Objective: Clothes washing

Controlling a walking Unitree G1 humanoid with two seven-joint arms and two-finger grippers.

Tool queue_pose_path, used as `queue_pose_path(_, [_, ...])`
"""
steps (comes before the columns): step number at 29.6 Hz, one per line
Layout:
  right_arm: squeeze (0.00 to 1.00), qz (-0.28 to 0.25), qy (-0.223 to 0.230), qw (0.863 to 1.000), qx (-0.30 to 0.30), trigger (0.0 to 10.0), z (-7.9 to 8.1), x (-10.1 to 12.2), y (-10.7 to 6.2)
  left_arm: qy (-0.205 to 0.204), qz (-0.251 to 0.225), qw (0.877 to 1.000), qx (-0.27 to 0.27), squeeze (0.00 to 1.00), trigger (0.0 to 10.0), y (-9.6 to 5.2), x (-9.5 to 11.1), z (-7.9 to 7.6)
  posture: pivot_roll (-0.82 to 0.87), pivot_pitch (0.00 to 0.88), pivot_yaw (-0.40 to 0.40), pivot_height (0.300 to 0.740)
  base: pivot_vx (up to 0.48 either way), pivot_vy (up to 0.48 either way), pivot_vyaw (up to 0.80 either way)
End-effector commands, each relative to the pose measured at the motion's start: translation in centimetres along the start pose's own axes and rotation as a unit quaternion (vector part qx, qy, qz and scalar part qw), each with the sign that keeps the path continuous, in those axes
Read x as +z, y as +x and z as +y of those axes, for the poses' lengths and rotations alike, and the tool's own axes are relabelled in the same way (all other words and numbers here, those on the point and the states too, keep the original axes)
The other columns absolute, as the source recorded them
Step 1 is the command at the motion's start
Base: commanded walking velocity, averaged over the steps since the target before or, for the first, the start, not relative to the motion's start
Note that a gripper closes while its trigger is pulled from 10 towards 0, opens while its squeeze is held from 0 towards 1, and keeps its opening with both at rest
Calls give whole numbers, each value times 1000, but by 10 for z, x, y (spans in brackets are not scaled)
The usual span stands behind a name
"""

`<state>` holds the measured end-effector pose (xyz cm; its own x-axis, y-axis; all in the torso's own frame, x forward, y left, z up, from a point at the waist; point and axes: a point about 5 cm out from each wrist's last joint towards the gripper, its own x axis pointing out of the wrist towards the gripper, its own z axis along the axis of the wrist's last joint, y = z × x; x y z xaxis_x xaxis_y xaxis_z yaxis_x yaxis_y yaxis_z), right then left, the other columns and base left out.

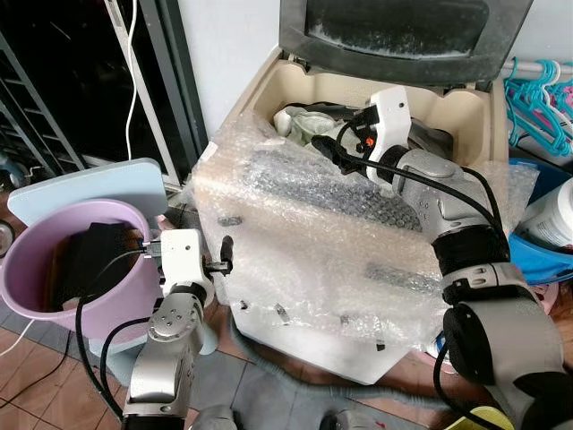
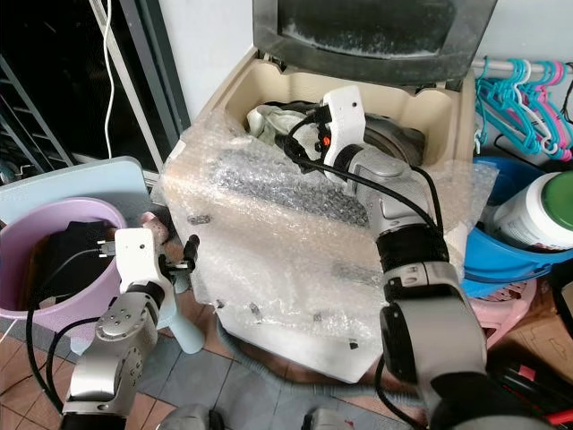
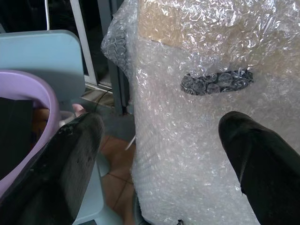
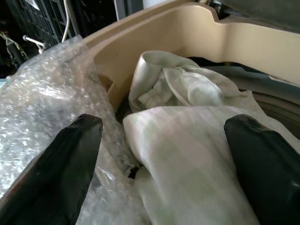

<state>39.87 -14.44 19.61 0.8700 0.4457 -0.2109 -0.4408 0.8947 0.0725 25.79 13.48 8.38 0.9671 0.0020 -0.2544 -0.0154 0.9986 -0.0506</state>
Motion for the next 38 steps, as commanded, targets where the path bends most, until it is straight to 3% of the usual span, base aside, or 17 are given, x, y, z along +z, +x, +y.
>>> queue_pose_path(1, [1000,7,18,998,-55,10000,-19,4,-4,0,-4,1000,1,0,10000,-1,4,0,-8,0,-6,740,0,0,0])
queue_pose_path(3, [1000,16,17,994,-111,10000,-35,3,-9,0,-2,1000,1,0,10000,-1,4,0,-13,0,-7,740,0,0,0])
queue_pose_path(4, [1000,25,19,985,-168,10000,-50,0,-16,2,1,1000,1,0,10000,0,3,0,-18,0,-7,740,0,0,0])
queue_pose_path(9, [1000,37,9,969,-245,10000,-70,-2,-29,4,6,1000,0,0,10000,1,1,-1,-24,0,-5,740,0,0,0])
queue_pose_path(12, [1000,3,3,958,-288,10000,-84,10,-38,6,7,1000,-1,0,10000,3,2,-2,-27,0,-3,740,0,0,0])
queue_pose_path(14, [1000,-27,-19,958,-285,10000,-85,21,-40,8,6,1000,-1,0,10000,5,3,-2,-30,0,0,740,0,0,0])
queue_pose_path(18, [1000,-98,-21,960,-262,10000,-80,38,-42,12,6,1000,-3,0,10000,8,3,-3,-41,0,10,740,0,0,0])
queue_pose_path(22, [1000,-165,-36,951,-260,10000,-78,49,-53,13,0,1000,-7,0,10000,11,6,-5,-50,0,19,740,0,0,0])
queue_pose_path(26, [1000,-230,-81,939,-242,10000,-69,48,-71,10,-11,1000,-7,0,10000,13,10,-5,-65,0,25,740,0,0,0])
queue_pose_path(33, [1000,-266,-158,924,-226,10000,-28,0,-109,0,-28,1000,-14,0,10000,17,16,-6,-84,0,39,740,0,0,0])
queue_pose_path(38, [1000,-257,-177,926,-214,10000,6,-29,-120,1,-28,999,-23,0,10000,19,16,-10,-100,0,54,740,0,0,0])
